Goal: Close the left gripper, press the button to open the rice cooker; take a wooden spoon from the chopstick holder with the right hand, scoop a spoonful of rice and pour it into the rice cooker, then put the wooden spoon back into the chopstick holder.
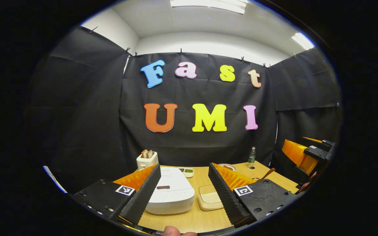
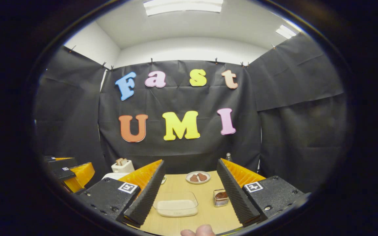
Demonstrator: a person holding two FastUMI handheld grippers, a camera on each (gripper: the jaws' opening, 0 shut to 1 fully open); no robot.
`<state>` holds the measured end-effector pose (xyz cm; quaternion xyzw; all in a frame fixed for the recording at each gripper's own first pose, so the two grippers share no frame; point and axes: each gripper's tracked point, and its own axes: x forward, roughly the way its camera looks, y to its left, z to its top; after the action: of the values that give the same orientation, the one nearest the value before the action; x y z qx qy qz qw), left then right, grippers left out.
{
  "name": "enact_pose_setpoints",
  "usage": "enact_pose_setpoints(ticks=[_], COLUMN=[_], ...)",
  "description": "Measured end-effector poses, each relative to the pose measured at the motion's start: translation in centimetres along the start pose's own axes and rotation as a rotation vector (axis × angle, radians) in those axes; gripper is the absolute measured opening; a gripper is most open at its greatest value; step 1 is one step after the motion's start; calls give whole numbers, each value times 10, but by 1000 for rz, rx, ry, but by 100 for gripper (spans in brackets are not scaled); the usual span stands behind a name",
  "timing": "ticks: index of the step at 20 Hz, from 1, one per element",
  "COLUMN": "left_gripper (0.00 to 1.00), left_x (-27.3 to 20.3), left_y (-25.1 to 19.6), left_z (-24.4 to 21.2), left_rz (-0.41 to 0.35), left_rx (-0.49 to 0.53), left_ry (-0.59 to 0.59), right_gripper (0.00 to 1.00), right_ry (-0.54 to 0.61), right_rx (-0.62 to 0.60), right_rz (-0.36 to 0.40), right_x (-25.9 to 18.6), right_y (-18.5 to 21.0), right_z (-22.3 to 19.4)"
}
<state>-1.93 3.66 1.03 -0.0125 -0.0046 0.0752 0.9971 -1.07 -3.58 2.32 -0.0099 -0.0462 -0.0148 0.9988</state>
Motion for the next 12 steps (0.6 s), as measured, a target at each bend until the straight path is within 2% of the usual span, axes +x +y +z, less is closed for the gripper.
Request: enact_pose_setpoints(ticks=[7, 12], left_gripper=[94, 94], left_x=[14, 38], left_y=[3, 21], left_z=[-26, -61], left_rz=[48, 112], left_rx=[-32, -49], left_ry=[59, 196], right_gripper=[100, 100], right_ry=[37, 64], right_rx=[-55, -49], right_rz=[8, 51], right_x=[24, 67], right_y=[-25, -35], right_z=[-11, -22])
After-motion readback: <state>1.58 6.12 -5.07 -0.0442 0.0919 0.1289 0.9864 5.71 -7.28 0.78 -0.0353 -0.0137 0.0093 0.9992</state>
